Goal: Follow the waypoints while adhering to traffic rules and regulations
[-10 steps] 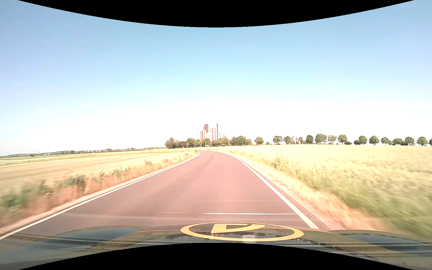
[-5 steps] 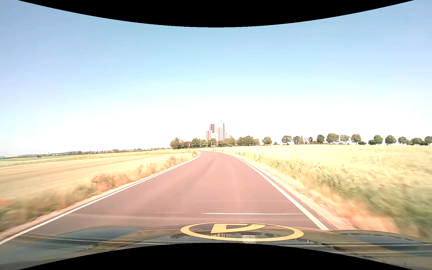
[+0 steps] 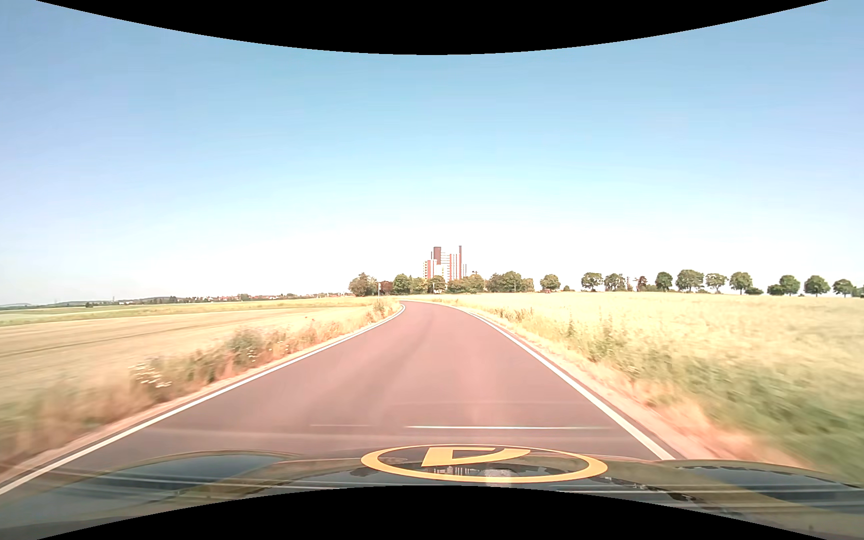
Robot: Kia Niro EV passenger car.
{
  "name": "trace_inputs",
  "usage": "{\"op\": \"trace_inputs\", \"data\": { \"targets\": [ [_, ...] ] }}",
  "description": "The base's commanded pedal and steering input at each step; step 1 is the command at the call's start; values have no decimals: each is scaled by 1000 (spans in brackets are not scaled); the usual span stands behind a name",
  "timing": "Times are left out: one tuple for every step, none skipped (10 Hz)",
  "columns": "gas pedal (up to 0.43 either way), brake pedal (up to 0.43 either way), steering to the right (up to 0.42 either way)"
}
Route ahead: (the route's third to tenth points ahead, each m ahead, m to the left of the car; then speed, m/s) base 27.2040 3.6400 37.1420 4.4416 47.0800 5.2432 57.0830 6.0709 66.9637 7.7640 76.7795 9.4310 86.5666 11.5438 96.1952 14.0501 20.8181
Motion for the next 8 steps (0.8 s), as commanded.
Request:
{"op": "trace_inputs", "data": {
  "targets": [
    [228, 0, -16],
    [228, 0, -16],
    [228, 0, -16],
    [228, 0, -16],
    [228, 0, -15],
    [228, 0, -15],
    [220, 0, -14],
    [220, 0, -14]
  ]
}}
